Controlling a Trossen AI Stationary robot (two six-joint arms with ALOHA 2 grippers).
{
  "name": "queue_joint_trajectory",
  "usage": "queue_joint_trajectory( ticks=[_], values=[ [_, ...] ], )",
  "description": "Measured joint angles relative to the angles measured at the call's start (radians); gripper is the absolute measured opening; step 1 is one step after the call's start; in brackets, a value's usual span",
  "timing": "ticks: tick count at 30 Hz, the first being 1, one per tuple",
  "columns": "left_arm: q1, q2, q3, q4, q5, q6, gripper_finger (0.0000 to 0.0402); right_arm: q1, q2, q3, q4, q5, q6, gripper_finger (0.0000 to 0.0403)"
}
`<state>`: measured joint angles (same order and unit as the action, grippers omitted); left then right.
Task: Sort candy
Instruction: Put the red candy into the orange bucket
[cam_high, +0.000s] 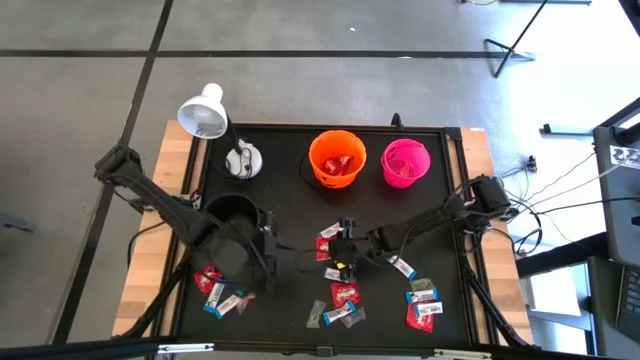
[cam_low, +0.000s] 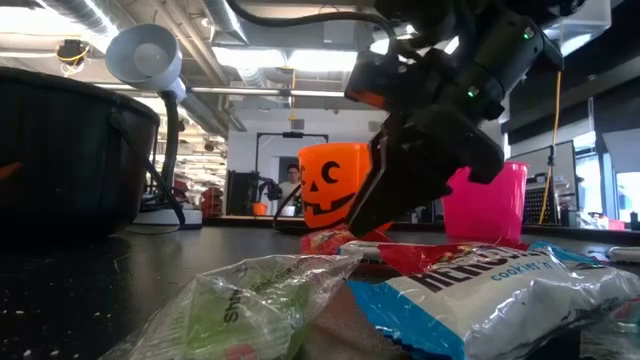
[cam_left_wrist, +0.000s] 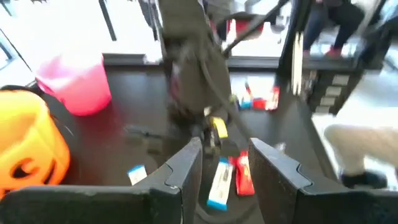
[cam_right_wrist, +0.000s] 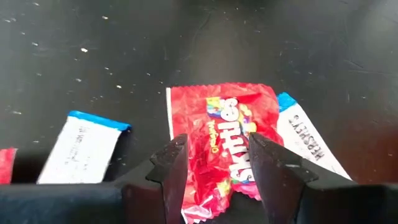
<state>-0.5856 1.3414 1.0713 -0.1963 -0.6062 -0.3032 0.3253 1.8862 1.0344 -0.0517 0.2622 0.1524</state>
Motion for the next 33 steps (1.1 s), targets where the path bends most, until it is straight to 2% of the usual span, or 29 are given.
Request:
queue_joint_trajectory(
  ticks=[4,8,17,22,33],
  values=[
    [-0.030,-0.037,0.000,-0.002,-0.046,0.016,0.0121,0.000,0.000,0.000,0.003,-0.002,0.005,0.0166],
    [-0.062,-0.031,0.000,0.005,-0.094,0.019,0.0121,0.000,0.000,0.000,-0.002,-0.002,0.073,0.0146],
    [-0.070,0.018,-0.001,0.088,-0.110,0.001,0.0121,0.001,-0.004,-0.045,0.010,0.002,0.137,0.0060],
    [-0.064,0.028,-0.001,0.110,-0.115,0.047,0.0121,0.001,-0.005,-0.051,0.011,0.001,0.139,0.0011],
    [-0.057,0.028,-0.001,0.131,-0.114,0.052,0.0121,0.002,-0.078,-0.056,0.013,-0.030,0.167,0.0003]
  ],
)
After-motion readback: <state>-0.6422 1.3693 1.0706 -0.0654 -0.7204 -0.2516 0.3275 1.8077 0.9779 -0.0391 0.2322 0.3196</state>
